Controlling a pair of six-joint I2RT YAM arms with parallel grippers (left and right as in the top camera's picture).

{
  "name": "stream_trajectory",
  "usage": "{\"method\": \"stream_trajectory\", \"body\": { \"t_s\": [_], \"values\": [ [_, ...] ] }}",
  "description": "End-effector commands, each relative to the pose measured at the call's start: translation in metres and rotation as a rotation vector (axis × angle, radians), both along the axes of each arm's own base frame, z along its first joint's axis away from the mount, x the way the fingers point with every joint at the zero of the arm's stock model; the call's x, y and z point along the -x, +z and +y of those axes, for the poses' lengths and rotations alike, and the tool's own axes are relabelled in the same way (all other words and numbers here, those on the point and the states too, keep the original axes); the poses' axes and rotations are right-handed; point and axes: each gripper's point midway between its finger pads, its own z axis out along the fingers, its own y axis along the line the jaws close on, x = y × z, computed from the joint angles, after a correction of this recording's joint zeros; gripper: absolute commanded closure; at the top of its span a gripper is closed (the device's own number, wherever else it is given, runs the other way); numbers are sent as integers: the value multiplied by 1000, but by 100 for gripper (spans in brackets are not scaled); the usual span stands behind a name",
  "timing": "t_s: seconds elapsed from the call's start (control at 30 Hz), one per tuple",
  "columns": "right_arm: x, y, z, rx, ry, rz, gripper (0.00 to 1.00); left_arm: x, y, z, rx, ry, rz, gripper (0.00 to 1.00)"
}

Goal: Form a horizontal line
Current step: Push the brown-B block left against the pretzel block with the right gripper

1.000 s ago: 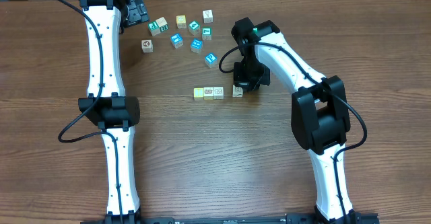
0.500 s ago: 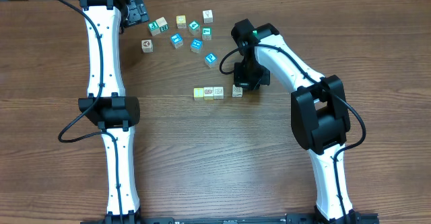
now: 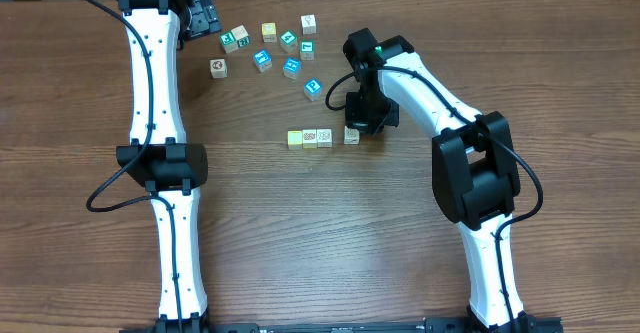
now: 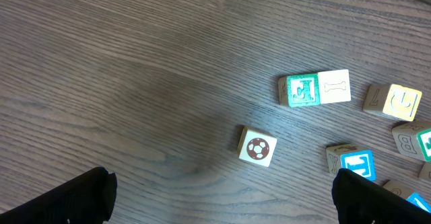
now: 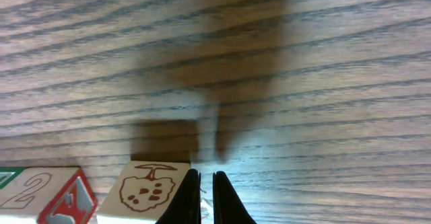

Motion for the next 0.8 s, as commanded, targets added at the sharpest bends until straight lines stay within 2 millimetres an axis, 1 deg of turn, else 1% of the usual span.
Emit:
{"method": "stream_trajectory", "body": {
  "t_s": [0.0, 0.13, 0.63, 0.77],
  "values": [
    [3, 5, 7, -20, 14, -1, 96, 0, 22, 2, -14, -5, -46, 0],
    [7, 6, 14, -60, 13, 17, 96, 0, 22, 2, -14, -5, -46, 0],
    [7, 6, 14, -60, 14, 17, 96, 0, 22, 2, -14, -5, -46, 0],
    [8, 6, 19, -61, 26, 14, 96, 0, 22, 2, -14, -5, -46, 0]
  ]
}}
